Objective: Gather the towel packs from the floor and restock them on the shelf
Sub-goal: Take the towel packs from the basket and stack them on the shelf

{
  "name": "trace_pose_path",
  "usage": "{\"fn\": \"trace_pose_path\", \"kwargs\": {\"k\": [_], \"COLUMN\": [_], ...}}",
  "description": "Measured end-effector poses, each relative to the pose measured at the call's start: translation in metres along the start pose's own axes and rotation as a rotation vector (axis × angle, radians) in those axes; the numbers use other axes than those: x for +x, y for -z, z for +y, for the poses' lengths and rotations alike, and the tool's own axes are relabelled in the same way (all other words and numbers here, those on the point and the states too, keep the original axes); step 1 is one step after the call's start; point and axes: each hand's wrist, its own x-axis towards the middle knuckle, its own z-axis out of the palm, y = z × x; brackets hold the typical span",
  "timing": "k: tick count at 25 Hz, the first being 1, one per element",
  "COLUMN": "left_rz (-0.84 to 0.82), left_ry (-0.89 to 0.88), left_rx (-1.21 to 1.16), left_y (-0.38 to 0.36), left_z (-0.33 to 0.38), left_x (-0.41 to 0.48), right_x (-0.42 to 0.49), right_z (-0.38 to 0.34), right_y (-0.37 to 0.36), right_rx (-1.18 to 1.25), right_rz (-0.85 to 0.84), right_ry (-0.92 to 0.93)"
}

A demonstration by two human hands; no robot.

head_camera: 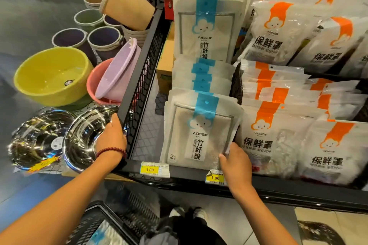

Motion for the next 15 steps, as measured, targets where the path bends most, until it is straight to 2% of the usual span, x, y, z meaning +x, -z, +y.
{"fn": "trace_pose_path", "kwargs": {"k": [2, 4, 6, 8, 11, 13, 15], "left_rz": [0.005, 0.002, -0.004, -0.008, -0.013, -0.015, -0.02], "left_ry": [0.006, 0.01, -0.001, -0.001, 0.005, 0.004, -0.002], "left_rx": [-0.004, -0.001, 0.004, 0.007, 0.007, 0.007, 0.006], "left_y": [0.001, 0.0, 0.0, 0.0, 0.0, -0.001, -0.001], "left_z": [0.0, 0.0, 0.0, 0.0, 0.0, -0.001, -0.001], "left_x": [0.0, 0.001, 0.001, 0.0, 0.0, 0.0, 0.0], "right_x": [-0.005, -0.011, -0.007, 0.009, 0.047, 0.078, 0.106], "right_z": [-0.009, -0.018, -0.023, -0.031, -0.057, -0.076, -0.093], "right_y": [0.009, 0.018, 0.024, 0.026, 0.032, 0.038, 0.045], "right_rx": [-0.193, -0.317, -0.29, -0.171, -0.13, -0.182, -0.266], "right_rz": [-0.025, 0.043, 0.227, 0.388, 0.245, 0.055, -0.138], "right_ry": [0.02, 0.045, 0.163, 0.378, 0.651, 0.655, 0.571]}}
